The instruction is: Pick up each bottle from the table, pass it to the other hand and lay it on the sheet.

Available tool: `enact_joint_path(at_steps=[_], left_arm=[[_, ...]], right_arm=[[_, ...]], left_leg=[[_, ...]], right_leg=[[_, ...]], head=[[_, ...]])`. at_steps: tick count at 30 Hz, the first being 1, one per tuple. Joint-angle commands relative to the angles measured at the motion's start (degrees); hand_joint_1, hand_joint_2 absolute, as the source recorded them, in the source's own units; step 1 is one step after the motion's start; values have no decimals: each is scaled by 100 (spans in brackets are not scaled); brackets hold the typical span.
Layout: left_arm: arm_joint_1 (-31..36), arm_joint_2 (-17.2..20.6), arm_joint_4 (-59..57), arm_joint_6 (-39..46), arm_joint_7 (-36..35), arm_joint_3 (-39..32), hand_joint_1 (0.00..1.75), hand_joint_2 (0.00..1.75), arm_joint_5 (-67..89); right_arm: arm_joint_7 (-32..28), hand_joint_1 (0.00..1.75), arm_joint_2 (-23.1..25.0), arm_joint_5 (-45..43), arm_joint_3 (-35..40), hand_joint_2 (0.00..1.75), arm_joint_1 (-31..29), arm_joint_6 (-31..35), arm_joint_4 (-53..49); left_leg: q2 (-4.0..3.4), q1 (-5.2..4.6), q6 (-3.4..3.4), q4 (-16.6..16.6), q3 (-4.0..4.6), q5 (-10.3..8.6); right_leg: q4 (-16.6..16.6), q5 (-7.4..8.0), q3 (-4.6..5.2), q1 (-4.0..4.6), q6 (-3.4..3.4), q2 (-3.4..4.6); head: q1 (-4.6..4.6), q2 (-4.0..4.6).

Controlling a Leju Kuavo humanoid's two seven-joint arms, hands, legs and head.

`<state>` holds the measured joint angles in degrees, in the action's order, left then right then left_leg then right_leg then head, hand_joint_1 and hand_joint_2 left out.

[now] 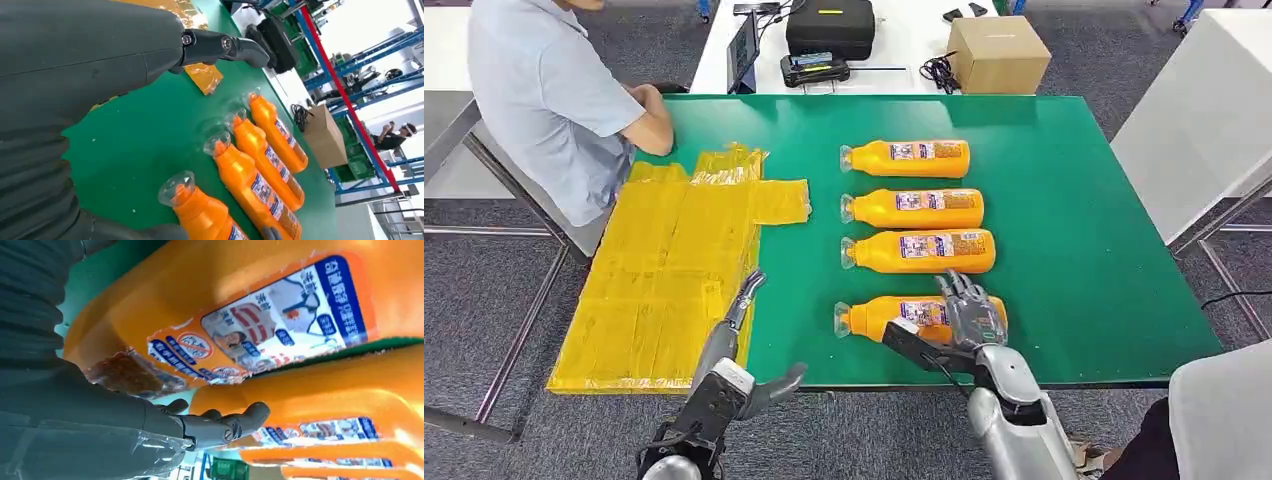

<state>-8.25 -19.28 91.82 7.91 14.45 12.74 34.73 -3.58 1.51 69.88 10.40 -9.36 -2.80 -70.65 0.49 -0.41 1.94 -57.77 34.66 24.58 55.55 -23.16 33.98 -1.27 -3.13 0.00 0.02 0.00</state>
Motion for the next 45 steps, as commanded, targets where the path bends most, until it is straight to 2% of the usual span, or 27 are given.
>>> enact_joint_path(at_steps=[1,14,15,16,17,21,24,35,41,45], left_arm=[[196,-71,-378,-36,8,47,0,175,-2],[198,-55,-392,-73,37,44,0,175,-26],[205,-55,-395,-79,41,51,0,175,-26],[211,-58,-401,-79,41,54,0,175,-25],[220,-58,-417,-79,42,59,0,175,-24],[288,-24,-510,-106,68,112,0,175,-24],[308,-15,-536,-97,78,131,0,175,-28],[290,2,-518,-83,82,140,0,175,-28],[290,2,-518,-83,82,140,0,175,-28],[333,9,-590,-129,97,169,0,175,-59]], right_arm=[[21,0,-436,-97,515,175,-502,-244,1109],[152,0,-673,-105,887,175,-668,-457,1426],[139,23,-703,-114,893,175,-663,-458,1435],[136,136,-723,-120,888,175,-645,-455,1446],[119,175,-745,-135,893,175,-629,-440,1436],[-236,175,-946,-740,815,175,-444,-626,1372],[-273,175,-1111,-993,880,175,-308,-612,1267],[-175,175,-1216,-1192,878,175,-113,-643,1141],[-175,175,-1216,-1192,878,175,-113,-643,1141],[-204,175,-1248,-1468,776,175,-59,-717,1265]], left_leg=[[-3,5,-7,4,-19,5],[0,8,-9,4,-45,2],[-2,7,-8,2,-47,2],[-2,4,-6,3,-48,1],[2,9,-10,3,-54,2],[15,6,-6,5,-61,-1],[22,3,-3,6,-63,-2],[31,8,-9,7,-78,2],[26,9,-4,5,-84,6],[27,8,-3,7,-87,7]], right_leg=[[-8,-3,-21,6,9,0],[-12,0,-44,9,12,-9],[-10,0,-44,8,10,-7],[-8,0,-44,5,8,-6],[-13,-1,-54,11,13,-12],[-13,-2,-62,7,9,-22],[-14,-4,-63,5,7,-26],[-18,-9,-81,11,14,-34],[-18,-10,-34,13,11,-28],[-20,-15,-36,12,6,-28]], head=[[0,0],[0,0],[0,0],[0,0],[0,0],[0,0],[0,0],[0,0],[0,0],[0,0]])
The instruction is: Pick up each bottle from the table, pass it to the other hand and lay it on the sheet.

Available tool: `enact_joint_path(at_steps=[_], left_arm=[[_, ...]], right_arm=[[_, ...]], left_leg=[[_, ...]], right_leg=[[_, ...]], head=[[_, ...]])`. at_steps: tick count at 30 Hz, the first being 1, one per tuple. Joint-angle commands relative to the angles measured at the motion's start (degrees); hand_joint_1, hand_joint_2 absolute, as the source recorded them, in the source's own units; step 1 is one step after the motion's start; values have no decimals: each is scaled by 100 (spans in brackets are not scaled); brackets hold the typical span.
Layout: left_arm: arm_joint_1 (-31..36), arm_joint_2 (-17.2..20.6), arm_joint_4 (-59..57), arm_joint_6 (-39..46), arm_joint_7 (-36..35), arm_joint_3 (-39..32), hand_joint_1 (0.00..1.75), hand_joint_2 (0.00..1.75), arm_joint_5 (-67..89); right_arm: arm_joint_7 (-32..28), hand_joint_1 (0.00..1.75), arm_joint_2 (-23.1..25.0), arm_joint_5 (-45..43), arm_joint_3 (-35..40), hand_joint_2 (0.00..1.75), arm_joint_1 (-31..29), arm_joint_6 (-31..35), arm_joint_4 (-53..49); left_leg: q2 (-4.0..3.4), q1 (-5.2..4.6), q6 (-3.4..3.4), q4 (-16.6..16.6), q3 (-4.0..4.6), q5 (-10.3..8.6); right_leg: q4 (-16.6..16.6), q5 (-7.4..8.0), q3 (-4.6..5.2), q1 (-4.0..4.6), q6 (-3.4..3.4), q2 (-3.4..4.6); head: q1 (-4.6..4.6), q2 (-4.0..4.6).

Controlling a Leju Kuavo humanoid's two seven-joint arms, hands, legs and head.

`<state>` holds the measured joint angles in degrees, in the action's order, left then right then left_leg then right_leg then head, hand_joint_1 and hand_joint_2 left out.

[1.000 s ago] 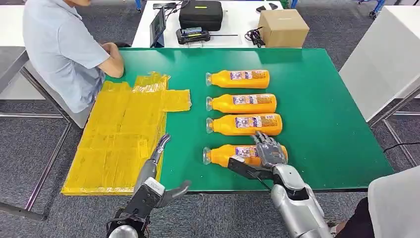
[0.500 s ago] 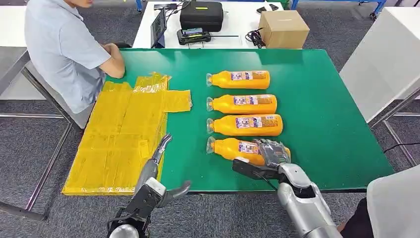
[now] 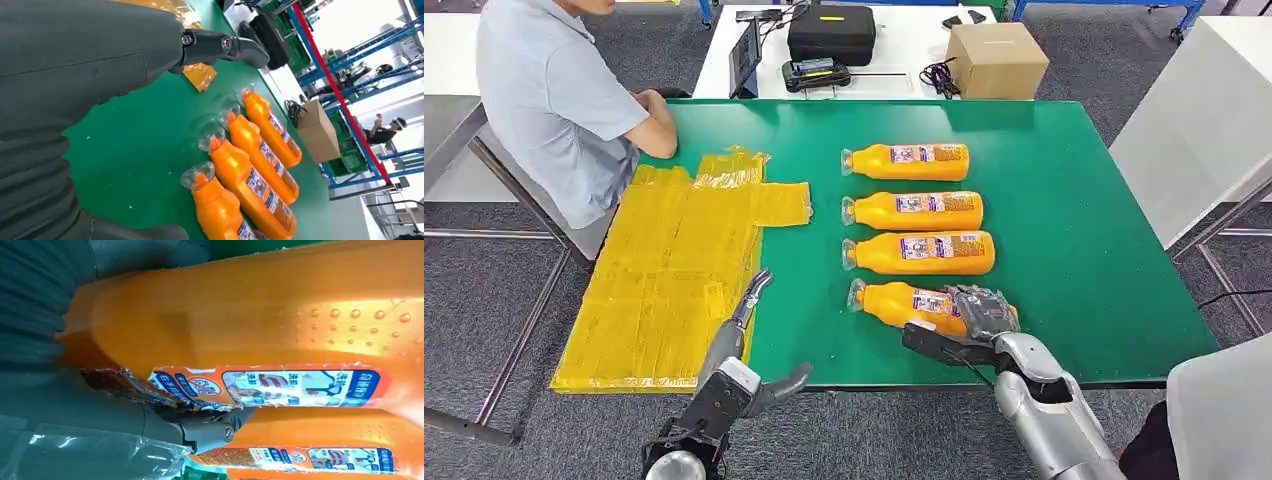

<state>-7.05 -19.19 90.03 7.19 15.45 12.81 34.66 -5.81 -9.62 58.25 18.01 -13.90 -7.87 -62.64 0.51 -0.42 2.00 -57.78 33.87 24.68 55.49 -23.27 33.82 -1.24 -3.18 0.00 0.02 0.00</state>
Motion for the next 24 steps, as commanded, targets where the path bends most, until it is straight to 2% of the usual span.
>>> enact_joint_path(at_steps=[1,3,7,12,15,24], left_arm=[[231,1,-439,-67,1,169,0,175,-67],[257,-3,-484,-95,21,178,0,175,-117],[317,-81,-598,-188,172,48,0,175,-793],[348,-81,-742,22,103,-170,0,175,-1743],[327,-81,-809,69,74,-210,0,175,-1908],[418,-81,-1084,105,103,-216,0,175,-2497]], right_arm=[[-32,175,-167,-406,-26,175,431,-221,505],[-180,175,-220,-626,-106,175,482,-253,542],[-796,175,-199,-1680,-515,175,628,-396,414],[-1063,175,129,-2793,-639,175,588,-545,-234],[-1088,175,210,-2868,-580,175,528,-438,-426],[-1247,175,127,-3336,-530,175,302,-523,-513]], left_leg=[[18,4,-5,7,-10,-1],[29,8,-8,10,-14,-2],[45,11,-9,12,-24,-3],[14,8,-13,7,-37,12],[-7,8,-16,9,-41,16],[-24,15,-15,4,-28,13]], right_leg=[[-8,-4,-18,4,5,-20],[-15,-5,-27,9,9,-32],[-20,-12,-41,12,7,-48],[-16,-9,-41,9,5,-18],[-13,-5,-97,10,6,3],[-8,6,-80,16,19,14]], head=[[0,0],[0,0],[0,0],[-4,0],[-2,0],[-2,0]])
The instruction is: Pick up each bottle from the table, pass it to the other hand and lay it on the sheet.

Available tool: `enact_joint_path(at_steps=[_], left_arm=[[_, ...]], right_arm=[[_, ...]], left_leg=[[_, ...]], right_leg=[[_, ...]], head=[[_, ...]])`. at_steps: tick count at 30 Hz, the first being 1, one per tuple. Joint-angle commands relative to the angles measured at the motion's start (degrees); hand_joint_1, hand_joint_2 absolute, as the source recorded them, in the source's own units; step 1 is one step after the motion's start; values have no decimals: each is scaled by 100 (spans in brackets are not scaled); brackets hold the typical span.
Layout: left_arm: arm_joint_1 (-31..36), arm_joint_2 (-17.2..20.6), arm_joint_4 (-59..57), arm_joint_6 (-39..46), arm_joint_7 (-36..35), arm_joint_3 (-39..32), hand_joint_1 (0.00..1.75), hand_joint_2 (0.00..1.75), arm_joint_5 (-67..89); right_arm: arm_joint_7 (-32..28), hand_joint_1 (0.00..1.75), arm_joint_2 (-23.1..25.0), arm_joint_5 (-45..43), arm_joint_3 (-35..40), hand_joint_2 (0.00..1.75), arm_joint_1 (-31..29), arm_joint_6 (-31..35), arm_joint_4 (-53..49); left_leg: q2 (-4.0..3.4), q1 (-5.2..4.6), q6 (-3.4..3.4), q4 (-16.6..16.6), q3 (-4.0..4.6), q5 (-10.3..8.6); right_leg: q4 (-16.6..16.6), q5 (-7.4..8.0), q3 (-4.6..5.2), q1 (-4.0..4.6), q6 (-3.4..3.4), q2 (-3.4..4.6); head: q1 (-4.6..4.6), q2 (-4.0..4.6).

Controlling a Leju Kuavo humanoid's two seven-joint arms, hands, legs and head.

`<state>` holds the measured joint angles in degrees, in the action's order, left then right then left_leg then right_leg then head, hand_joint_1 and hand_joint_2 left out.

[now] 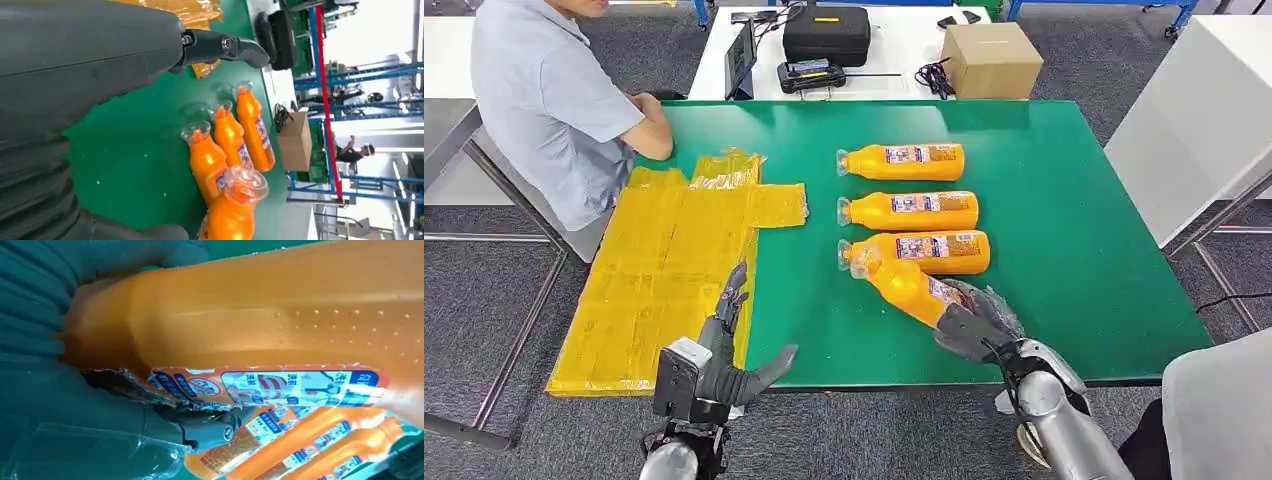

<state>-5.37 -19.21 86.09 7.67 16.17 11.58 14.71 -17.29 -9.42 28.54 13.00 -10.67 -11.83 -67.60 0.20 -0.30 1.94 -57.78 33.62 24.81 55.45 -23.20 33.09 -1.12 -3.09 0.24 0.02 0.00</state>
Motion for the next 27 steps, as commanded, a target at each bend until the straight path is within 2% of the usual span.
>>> enact_joint_path(at_steps=[1,8,19,24,25,27], left_arm=[[255,-79,-692,71,52,-103,0,175,-630],[343,-10,-1201,-389,10,59,0,175,-1101],[386,37,-1296,-534,-54,123,0,175,-1175],[530,98,-1858,-850,-88,310,0,175,-1400],[504,-64,-1846,-920,-81,237,0,175,-1520],[488,-79,-1797,-986,-212,353,0,175,-1557]], right_arm=[[-106,175,137,-379,-9,175,-85,-119,-32],[-330,175,258,-542,381,175,-346,-199,-238],[-409,175,232,-624,443,175,-376,-226,-177],[-533,175,332,-799,678,175,-607,-253,13],[-581,175,328,-887,692,175,-631,-289,27],[-629,175,316,-968,712,175,-659,-317,49]], left_leg=[[3,1,-6,3,-3,0],[-10,1,-10,2,18,1],[-2,2,-9,1,52,3],[-9,1,-11,4,55,3],[-5,-1,-7,4,69,-2],[-6,2,-12,0,60,4]], right_leg=[[-3,-1,-4,2,8,-6],[2,-1,10,1,14,8],[2,-6,38,2,13,2],[2,-4,43,0,15,11],[2,1,56,-2,10,9],[4,-6,46,2,17,7]], head=[[0,0],[-2,0],[0,0],[0,0],[0,0],[0,0]])
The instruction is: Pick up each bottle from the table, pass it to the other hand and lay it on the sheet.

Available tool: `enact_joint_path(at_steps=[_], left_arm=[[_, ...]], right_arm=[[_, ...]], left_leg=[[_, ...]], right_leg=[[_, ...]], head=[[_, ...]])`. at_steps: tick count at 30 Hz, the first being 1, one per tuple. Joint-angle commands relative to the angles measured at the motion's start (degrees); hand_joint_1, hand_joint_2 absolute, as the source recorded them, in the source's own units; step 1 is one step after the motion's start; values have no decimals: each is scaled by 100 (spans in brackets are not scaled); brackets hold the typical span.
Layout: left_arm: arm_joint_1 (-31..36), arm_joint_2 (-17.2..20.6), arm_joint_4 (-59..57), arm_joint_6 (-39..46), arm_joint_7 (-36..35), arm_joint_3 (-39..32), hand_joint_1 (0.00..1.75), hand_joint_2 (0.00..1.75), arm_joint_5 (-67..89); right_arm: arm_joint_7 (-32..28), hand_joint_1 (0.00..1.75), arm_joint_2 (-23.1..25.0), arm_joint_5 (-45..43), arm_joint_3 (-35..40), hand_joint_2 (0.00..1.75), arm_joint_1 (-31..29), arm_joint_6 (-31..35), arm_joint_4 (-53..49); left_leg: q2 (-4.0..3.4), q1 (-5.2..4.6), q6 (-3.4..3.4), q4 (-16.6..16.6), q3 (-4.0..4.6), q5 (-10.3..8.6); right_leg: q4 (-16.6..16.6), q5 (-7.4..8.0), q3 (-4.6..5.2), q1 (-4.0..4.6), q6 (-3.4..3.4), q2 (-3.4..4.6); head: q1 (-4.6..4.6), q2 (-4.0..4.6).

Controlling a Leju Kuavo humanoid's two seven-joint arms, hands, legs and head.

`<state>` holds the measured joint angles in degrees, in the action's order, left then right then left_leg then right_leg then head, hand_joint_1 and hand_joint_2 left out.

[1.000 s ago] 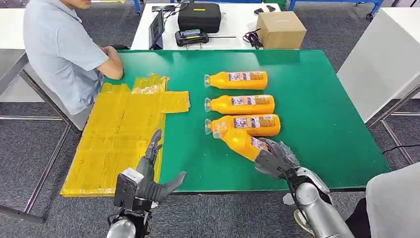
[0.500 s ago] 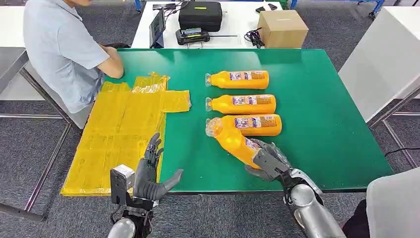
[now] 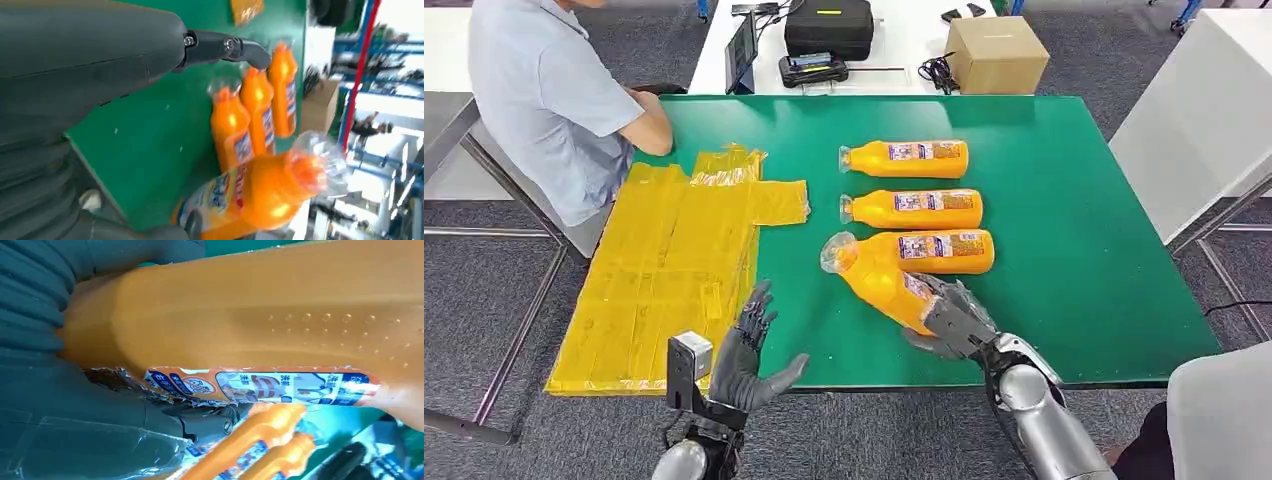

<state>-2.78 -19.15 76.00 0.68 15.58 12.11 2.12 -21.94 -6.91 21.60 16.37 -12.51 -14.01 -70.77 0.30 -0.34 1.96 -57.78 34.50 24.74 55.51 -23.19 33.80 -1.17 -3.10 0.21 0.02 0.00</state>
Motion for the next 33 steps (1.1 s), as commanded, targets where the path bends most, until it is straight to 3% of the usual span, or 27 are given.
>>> enact_joint_path(at_steps=[1,10,15,33], left_arm=[[249,-82,-828,-321,-176,326,0,175,-317],[631,-78,-1374,-509,-354,324,0,175,-794],[757,-85,-1394,-93,-191,390,0,175,-930],[778,-85,-1388,-54,-193,386,0,175,-932]], right_arm=[[-190,175,57,-330,408,175,-506,-127,401],[-337,175,354,-367,958,175,-772,-171,863],[-305,175,459,-255,1251,175,-739,-33,748],[-301,175,460,-246,1275,175,-727,-28,748]], left_leg=[[-11,3,-9,3,-18,6],[-12,5,-10,2,-16,6],[-10,6,-11,-1,-11,6],[-1,4,-9,-1,-4,2]], right_leg=[[-3,-4,-15,4,12,7],[-2,-3,-12,6,12,8],[0,-4,-7,7,13,4],[2,-4,-3,5,11,-2]], head=[[0,0],[2,0],[0,0],[-2,0]])
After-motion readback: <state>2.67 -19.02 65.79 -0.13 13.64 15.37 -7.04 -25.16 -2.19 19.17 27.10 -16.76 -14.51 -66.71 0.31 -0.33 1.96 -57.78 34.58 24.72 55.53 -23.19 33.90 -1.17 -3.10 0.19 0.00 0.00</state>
